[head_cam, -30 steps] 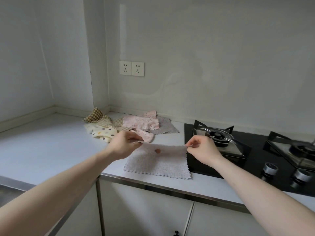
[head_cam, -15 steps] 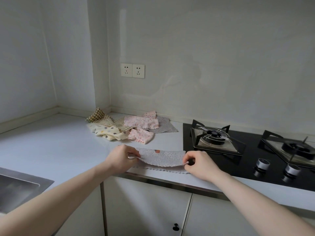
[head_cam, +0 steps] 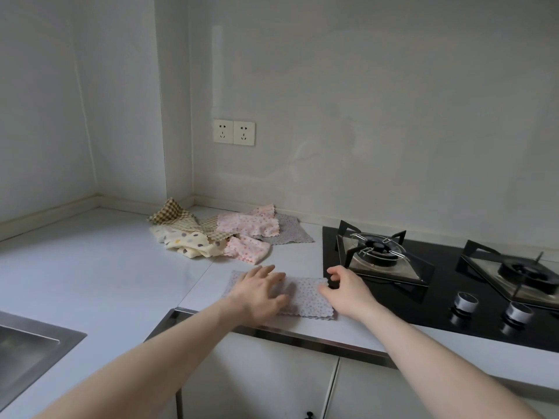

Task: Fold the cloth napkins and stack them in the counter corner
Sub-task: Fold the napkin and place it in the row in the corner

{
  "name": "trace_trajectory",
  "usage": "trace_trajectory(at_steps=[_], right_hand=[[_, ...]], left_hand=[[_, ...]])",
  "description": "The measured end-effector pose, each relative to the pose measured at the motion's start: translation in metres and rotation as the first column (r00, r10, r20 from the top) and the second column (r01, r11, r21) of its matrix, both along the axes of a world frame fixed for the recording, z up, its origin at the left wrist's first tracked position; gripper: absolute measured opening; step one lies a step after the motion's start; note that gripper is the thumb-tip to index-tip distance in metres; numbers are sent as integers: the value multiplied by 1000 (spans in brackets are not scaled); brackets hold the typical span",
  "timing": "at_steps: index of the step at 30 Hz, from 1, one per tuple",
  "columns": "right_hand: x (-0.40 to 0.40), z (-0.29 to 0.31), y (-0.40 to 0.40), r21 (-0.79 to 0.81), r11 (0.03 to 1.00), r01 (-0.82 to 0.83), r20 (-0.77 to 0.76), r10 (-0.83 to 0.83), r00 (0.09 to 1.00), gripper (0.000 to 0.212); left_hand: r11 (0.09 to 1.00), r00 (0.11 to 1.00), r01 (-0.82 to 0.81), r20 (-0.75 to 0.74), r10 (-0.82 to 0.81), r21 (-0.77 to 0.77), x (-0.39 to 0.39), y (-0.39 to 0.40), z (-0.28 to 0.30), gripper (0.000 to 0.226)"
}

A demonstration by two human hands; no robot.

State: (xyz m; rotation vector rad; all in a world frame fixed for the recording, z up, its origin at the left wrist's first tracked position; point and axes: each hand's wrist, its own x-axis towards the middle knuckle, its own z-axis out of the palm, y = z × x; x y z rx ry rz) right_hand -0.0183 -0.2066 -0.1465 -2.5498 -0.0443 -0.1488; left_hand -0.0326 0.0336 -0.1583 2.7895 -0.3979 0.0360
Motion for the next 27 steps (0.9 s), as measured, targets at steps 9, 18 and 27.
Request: trace_trajectory(at_steps=[9, 18, 27], right_hand=[[22, 0, 8, -165, 981, 103, -193, -134, 972, 61], [37, 4, 6, 201, 973, 113, -116, -90, 989, 8], [47, 40, 48, 433, 900, 57, -103, -14, 995, 20]], left_hand=[[1000, 998, -17, 54, 18, -21, 28, 9, -12, 65], [956, 955, -270, 96, 281, -115, 50, 76, -25, 49], [904, 954, -253, 66, 292, -343, 47, 81, -21, 47]])
